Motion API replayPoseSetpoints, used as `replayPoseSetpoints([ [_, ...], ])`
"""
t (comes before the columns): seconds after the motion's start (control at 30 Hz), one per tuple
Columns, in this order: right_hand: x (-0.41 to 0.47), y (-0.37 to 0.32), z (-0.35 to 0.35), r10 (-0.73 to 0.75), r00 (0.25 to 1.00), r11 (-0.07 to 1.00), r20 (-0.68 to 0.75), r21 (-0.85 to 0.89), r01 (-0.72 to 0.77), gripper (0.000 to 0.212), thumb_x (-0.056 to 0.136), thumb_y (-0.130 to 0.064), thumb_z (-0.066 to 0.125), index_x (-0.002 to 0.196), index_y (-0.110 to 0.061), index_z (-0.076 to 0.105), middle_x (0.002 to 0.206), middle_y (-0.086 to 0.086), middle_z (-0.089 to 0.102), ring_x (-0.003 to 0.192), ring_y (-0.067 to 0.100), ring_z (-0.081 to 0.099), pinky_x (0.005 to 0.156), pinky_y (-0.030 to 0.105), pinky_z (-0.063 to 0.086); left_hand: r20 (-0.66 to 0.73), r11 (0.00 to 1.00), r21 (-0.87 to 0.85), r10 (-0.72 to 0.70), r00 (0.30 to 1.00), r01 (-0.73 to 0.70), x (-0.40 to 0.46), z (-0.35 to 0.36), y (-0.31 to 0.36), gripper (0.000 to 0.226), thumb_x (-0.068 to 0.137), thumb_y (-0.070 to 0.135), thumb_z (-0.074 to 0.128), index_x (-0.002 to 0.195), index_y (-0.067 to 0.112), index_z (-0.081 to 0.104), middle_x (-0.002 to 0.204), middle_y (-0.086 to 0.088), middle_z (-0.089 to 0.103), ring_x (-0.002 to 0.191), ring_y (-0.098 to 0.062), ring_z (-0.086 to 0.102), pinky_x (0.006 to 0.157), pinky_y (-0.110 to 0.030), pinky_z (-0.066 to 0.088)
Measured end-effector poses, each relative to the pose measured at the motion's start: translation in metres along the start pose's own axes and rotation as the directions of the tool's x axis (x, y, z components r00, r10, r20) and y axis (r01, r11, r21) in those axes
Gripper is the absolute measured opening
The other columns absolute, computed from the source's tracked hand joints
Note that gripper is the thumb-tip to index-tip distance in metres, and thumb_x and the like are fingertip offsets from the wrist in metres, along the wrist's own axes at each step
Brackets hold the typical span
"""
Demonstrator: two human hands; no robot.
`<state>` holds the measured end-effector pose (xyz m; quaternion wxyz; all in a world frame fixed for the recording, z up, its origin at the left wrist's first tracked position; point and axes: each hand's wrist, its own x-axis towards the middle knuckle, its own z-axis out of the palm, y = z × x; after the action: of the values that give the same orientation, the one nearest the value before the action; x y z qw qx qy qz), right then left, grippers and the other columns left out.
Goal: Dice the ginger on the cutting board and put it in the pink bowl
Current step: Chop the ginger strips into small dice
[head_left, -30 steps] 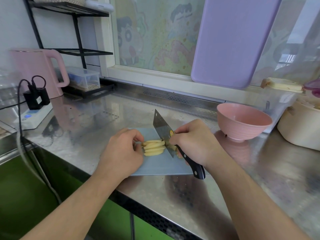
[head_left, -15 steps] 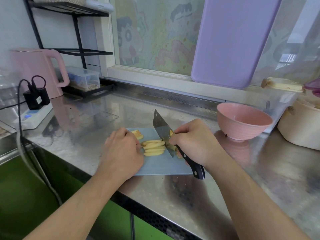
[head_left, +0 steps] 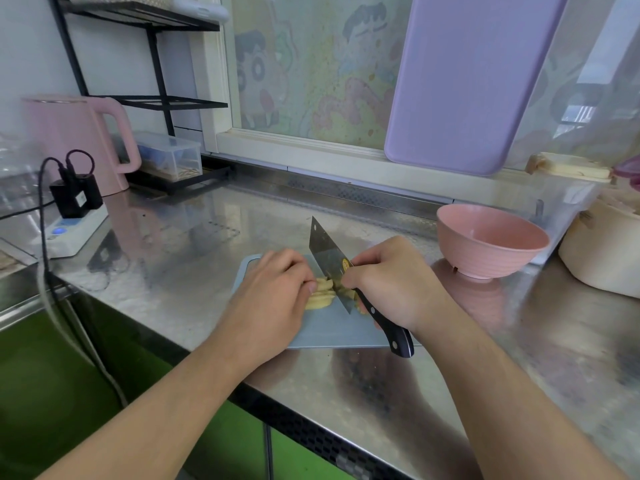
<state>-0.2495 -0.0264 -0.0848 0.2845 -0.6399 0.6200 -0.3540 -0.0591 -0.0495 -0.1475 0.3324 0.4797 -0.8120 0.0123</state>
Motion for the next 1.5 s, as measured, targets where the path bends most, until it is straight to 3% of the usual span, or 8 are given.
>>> replayPoseSetpoints([
  [0.17,0.002,0.000,-0.001,0.007,1.000,1.000,0.003,0.015,-0.007,0.018,0.076,-0.008,0.064,0.068,0.008,0.063,0.053,0.016,0.055,0.043,0.021,0.042,0.053,0.038,0.039,0.002,0.996,-0.079,-0.048,0.999,0.048,-0.004,-0.004,-0.001,0.012,0.101,0.024,0.057,0.111,0.028,0.064,0.119,0.019,0.054,0.117,-0.010,0.049,0.099,-0.034,0.046],
  [0.33,0.001,0.001,-0.001,0.034,0.999,0.999,-0.033,0.029,-0.033,0.022,0.071,-0.010,0.061,0.073,0.011,0.054,0.056,0.016,0.048,0.050,0.022,0.037,0.054,0.038,0.037,0.145,0.983,-0.030,-0.177,0.973,0.183,-0.006,-0.008,-0.001,0.049,0.091,0.043,0.063,0.138,0.037,0.052,0.138,0.024,0.051,0.134,-0.006,0.043,0.103,-0.031,0.046],
  [0.5,0.001,0.000,0.000,0.039,0.999,0.998,-0.025,0.045,-0.038,0.027,0.070,-0.012,0.062,0.077,0.013,0.054,0.059,0.017,0.044,0.053,0.022,0.034,0.054,0.040,0.035,0.167,0.987,-0.008,-0.157,0.973,0.161,-0.005,-0.008,0.001,0.041,0.093,0.041,0.062,0.133,0.036,0.057,0.126,0.023,0.055,0.125,-0.005,0.043,0.096,-0.026,0.042],
  [0.67,-0.002,-0.003,-0.003,0.026,1.000,0.997,0.011,0.067,-0.026,0.019,0.074,-0.011,0.066,0.070,0.008,0.064,0.055,0.019,0.056,0.044,0.024,0.042,0.052,0.039,0.040,0.152,0.988,-0.031,-0.143,0.978,0.150,-0.005,-0.008,0.001,0.035,0.095,0.045,0.064,0.128,0.037,0.059,0.119,0.025,0.054,0.121,-0.004,0.044,0.095,-0.025,0.041],
  [0.87,-0.004,-0.006,-0.001,0.037,0.999,0.998,0.026,0.051,-0.038,0.019,0.079,-0.007,0.061,0.078,0.013,0.061,0.057,0.022,0.054,0.037,0.025,0.046,0.047,0.037,0.042,0.127,0.993,-0.060,-0.091,0.988,0.099,-0.005,-0.007,0.001,0.042,0.094,0.048,0.063,0.135,0.044,0.055,0.133,0.030,0.051,0.127,-0.002,0.045,0.100,-0.031,0.047],
  [1.0,-0.006,-0.008,-0.005,0.023,1.000,0.999,-0.016,0.039,-0.022,0.021,0.079,-0.008,0.060,0.077,0.013,0.059,0.055,0.019,0.054,0.037,0.024,0.046,0.047,0.035,0.042,0.085,0.990,-0.110,-0.074,0.994,0.083,-0.006,-0.007,-0.003,0.023,0.096,0.043,0.063,0.120,0.043,0.062,0.121,0.030,0.057,0.114,0.000,0.051,0.093,-0.031,0.050],
  [1.23,-0.015,-0.018,-0.013,0.010,1.000,0.999,0.002,0.034,-0.011,0.025,0.084,-0.010,0.058,0.075,0.013,0.061,0.054,0.019,0.054,0.038,0.023,0.044,0.041,0.024,0.039,0.056,0.993,-0.076,-0.086,0.995,0.090,-0.006,-0.003,-0.005,0.018,0.098,0.043,0.061,0.114,0.041,0.068,0.112,0.029,0.063,0.106,0.001,0.054,0.087,-0.029,0.051],
  [1.5,-0.021,-0.025,-0.017,0.033,0.999,0.999,0.017,-0.042,-0.033,0.026,0.087,-0.011,0.059,0.071,0.010,0.059,0.052,0.014,0.055,0.036,0.024,0.046,0.041,0.025,0.040,0.009,0.996,-0.003,-0.089,0.996,0.089,-0.008,-0.003,0.001,0.017,0.098,0.043,0.061,0.111,0.038,0.071,0.107,0.025,0.066,0.103,-0.002,0.057,0.079,-0.030,0.054],
])
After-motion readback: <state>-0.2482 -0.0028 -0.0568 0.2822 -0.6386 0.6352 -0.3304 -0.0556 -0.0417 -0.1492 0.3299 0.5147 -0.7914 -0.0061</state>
